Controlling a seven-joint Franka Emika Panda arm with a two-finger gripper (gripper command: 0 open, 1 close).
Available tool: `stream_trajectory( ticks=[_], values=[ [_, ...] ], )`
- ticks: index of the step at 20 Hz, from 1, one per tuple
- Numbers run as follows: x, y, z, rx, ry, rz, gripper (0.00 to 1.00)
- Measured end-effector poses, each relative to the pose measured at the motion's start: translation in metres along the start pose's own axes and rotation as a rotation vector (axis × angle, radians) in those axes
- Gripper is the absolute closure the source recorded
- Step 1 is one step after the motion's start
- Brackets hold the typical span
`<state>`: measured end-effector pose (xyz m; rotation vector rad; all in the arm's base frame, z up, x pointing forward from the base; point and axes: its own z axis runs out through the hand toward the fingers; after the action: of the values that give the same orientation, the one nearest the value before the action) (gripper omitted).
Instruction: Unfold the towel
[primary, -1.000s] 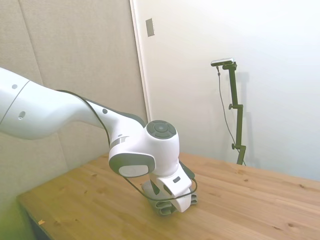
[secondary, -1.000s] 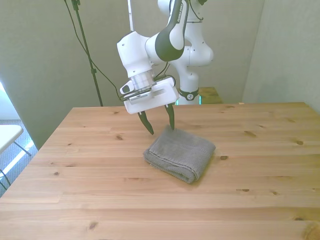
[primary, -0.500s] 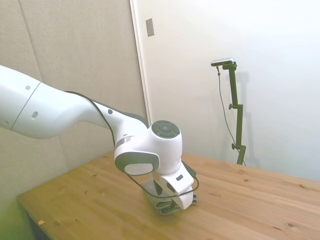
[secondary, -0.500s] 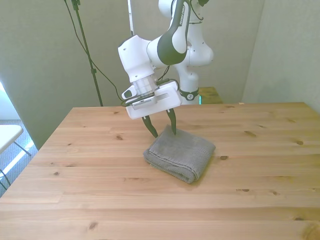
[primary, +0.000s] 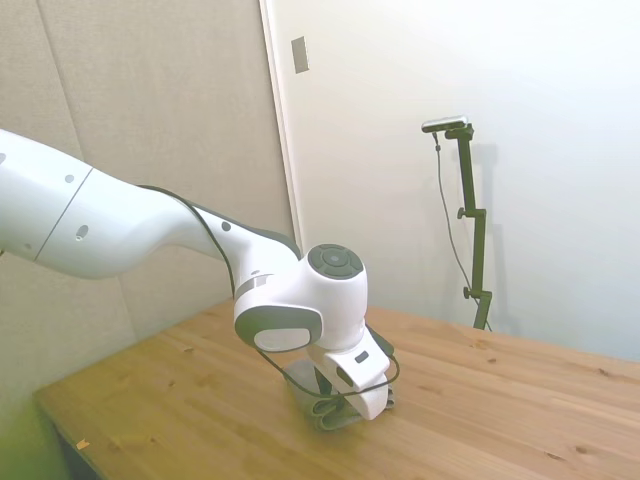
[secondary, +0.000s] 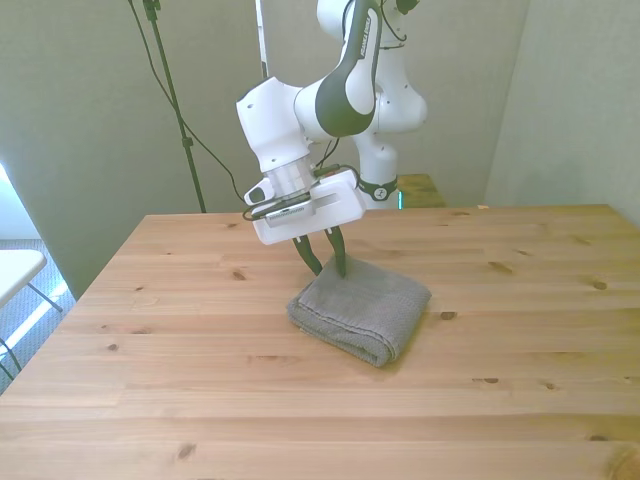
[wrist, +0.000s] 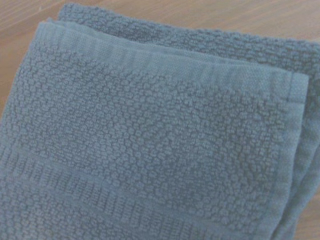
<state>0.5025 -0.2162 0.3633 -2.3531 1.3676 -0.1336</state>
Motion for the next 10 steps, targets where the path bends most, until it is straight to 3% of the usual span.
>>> stream_trajectory(
  ticks=[10],
  values=[
    [0.008,-0.005,-0.011,0.01,-0.002,-0.001,1.0]
  ],
)
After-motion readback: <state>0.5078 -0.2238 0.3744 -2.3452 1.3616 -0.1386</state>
